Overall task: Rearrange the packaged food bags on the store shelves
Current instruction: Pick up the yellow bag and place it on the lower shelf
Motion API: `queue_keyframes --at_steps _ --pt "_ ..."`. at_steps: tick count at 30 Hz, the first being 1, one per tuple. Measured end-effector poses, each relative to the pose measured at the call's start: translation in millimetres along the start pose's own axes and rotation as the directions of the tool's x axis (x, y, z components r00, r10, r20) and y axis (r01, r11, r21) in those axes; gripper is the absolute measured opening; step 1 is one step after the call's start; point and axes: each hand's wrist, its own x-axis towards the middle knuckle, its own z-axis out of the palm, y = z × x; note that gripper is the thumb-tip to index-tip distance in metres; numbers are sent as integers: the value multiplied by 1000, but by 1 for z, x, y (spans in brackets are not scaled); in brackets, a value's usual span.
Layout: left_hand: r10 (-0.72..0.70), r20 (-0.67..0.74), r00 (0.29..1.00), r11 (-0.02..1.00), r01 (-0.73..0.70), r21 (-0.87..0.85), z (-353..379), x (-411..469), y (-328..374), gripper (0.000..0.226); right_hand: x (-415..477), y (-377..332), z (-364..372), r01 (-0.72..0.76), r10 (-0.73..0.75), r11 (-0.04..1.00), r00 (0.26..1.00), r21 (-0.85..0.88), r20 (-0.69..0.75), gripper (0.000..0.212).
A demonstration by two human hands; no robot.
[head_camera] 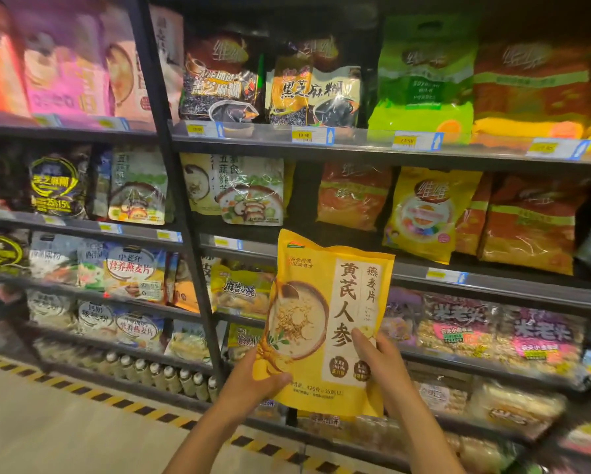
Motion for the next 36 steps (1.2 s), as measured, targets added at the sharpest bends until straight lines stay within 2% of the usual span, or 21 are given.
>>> queue_keyframes --at_steps 4,9,13,15,21,24,27,30,31,34,36 --pt "-55 -21 998 997 53 -62 -22 -22 -12 63 -10 10 27 -32 31 999 999 15 24 30" --pt "-72 -114 991 996 65 -69 -58 -40 -38 77 -16 18 68 -54 54 999 996 0 71 30" --pt "-74 -156 985 993 58 -106 -94 -53 -47 55 -16 23 112 -67 70 997 992 -27 101 31" --pt "-75 -170 983 991 54 -126 -121 -62 -52 52 -16 28 142 -74 79 996 990 -43 116 32" --pt "-64 -214 975 993 41 -114 -203 -89 -59 87 -21 38 229 -95 102 994 983 -54 155 30" --pt "-84 -259 962 990 52 -128 -258 -101 -73 84 -24 44 285 -77 88 995 980 -71 176 32" --pt "-115 -300 947 987 73 -146 -313 -109 -89 96 -25 49 341 -66 82 994 975 -82 207 27" --pt "-95 -302 949 986 48 -160 -355 -122 -92 64 -22 55 391 -67 87 994 968 -91 234 26" --pt "-93 -313 945 986 45 -158 -368 -123 -94 61 -20 57 406 -69 90 993 965 -92 247 27" --pt "-77 -334 939 982 13 -189 -404 -131 -99 73 -14 62 447 -91 110 992 955 -84 275 34" --pt "-84 -349 933 979 11 -205 -426 -133 -100 74 -9 64 470 -99 120 991 949 -85 291 35"
